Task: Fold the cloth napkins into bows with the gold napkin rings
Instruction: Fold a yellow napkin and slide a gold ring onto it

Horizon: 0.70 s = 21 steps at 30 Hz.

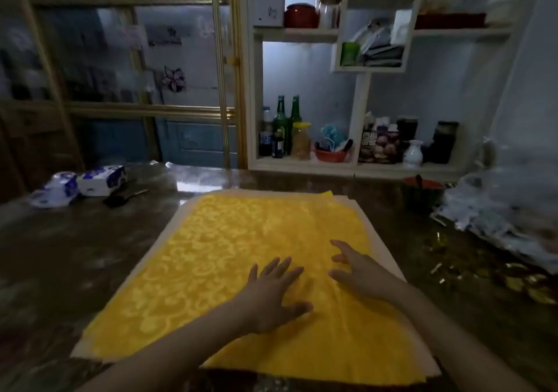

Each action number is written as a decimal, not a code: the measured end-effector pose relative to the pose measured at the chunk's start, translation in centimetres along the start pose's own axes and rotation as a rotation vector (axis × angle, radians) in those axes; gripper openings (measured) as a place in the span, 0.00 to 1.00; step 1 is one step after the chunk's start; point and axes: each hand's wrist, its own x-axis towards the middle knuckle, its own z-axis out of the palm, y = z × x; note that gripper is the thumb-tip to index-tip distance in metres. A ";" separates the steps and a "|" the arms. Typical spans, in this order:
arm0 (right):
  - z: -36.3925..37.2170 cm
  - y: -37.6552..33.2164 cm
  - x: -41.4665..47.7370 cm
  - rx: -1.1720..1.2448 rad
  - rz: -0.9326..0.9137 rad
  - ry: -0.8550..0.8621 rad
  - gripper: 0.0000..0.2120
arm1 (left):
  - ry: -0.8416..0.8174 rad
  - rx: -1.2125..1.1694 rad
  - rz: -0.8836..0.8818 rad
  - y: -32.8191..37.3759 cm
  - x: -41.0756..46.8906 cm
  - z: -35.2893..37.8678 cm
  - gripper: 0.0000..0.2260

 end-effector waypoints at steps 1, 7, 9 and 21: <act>0.7 0.7 -1.1 -0.028 -0.001 -0.029 0.32 | -0.029 0.001 0.015 0.8 -0.8 1.1 0.34; 1.6 2.7 -5.6 -0.144 -0.035 -0.123 0.27 | -0.050 0.022 0.082 3.7 -3.4 4.5 0.37; 1.7 3.1 -6.8 -0.145 -0.058 -0.162 0.28 | -0.033 0.024 0.128 3.9 -4.2 5.0 0.36; 0.4 4.4 -10.5 0.010 -0.046 -0.188 0.29 | 0.118 0.036 0.277 5.2 -5.4 5.9 0.37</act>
